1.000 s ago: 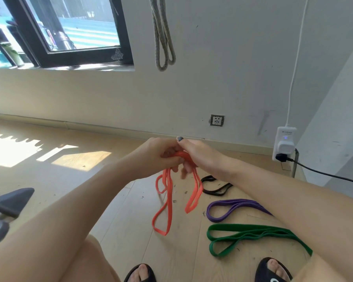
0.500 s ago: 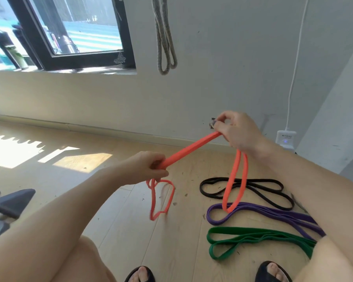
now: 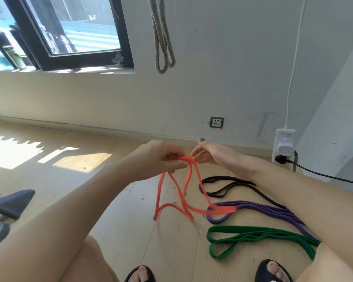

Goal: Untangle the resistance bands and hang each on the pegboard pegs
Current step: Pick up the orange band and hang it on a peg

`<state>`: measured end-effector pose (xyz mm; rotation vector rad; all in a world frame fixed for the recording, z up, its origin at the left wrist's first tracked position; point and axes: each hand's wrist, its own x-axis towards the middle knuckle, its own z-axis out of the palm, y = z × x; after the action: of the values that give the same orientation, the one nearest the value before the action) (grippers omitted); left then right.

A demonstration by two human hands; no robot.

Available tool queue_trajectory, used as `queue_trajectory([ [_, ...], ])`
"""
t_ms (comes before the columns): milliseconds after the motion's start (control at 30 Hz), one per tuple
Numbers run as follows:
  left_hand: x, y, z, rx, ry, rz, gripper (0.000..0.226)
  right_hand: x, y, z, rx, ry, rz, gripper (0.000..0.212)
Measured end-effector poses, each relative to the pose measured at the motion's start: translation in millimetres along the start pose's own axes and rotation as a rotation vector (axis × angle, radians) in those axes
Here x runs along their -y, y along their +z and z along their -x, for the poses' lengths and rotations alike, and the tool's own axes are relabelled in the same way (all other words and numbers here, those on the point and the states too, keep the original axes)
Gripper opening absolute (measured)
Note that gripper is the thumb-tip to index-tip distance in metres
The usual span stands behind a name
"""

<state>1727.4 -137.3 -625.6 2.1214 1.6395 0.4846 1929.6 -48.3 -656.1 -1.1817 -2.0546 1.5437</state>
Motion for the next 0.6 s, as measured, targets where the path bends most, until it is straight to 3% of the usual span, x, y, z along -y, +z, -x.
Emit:
queue_trajectory([
  [133,-5,6,-5,0.009,0.030,0.030,0.013,18,27,2,0.124,-0.137,-0.112,0.058],
  [400,19,6,3,0.097,-0.031,-0.020,0.020,39,10,0,-0.218,-0.298,0.185,0.019],
  [500,32,7,10,0.123,-0.097,-0.055,0.021,36,-14,3,-0.313,-0.301,0.127,0.016],
  [600,39,5,13,0.118,-0.119,-0.107,0.019,25,-32,6,-0.354,-0.276,0.231,0.018],
])
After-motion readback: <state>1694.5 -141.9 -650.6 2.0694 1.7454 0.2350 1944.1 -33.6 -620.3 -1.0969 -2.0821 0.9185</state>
